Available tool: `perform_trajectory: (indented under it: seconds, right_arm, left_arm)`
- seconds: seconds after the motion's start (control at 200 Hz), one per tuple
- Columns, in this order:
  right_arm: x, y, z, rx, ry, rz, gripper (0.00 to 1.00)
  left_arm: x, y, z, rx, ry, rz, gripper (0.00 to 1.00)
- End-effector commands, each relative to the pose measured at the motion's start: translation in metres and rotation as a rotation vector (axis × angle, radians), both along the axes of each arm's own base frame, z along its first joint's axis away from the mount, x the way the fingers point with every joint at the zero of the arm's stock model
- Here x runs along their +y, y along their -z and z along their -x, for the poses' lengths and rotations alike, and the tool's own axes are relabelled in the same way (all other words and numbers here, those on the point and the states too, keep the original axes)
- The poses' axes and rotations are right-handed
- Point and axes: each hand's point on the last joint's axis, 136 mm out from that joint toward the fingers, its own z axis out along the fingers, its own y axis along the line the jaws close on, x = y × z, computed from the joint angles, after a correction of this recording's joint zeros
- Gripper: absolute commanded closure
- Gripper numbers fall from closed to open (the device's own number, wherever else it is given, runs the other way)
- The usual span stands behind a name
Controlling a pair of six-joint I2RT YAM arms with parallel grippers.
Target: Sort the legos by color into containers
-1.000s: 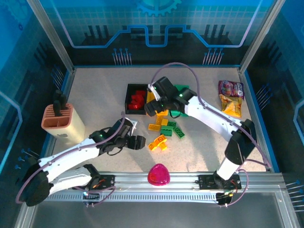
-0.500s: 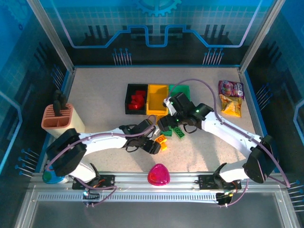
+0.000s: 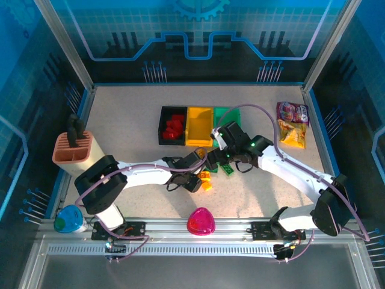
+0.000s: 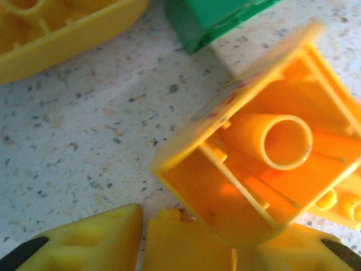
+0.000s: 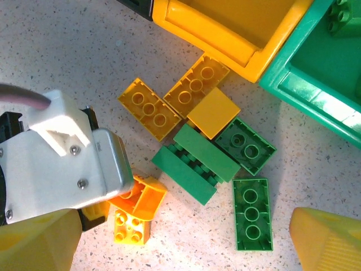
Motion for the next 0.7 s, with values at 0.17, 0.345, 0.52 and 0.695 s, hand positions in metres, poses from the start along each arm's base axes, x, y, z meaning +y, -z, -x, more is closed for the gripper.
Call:
perform_trajectory:
  seconds: [0.17, 0.345, 0.52, 0.695]
  right_arm:
    - [-0.004, -0.006, 0.0, -0.023, 0.027, -0.055, 0.04]
    - [-0.013, -0.007, 0.0, -0.039, 0.064, -0.061, 0.04]
    - [-0.024, -0.001, 0.002, -0.035, 0.108, -0.061, 0.04]
    - [-0.029, 0.0, 0.005, -0.036, 0.133, -0.071, 0.04]
  left_arm:
    - [-0.001, -0.023, -0.005, -0.042, -0.015, 0.016, 0.76]
    - [0.003, -0.057, -0.014, -0.098, -0.057, 0.075, 0.77]
    - [0.022, -0.086, -0.03, -0.145, -0.146, 0.143, 0.78]
    - [0.046, -0.105, -0.05, -0.173, -0.252, 0.197, 0.79]
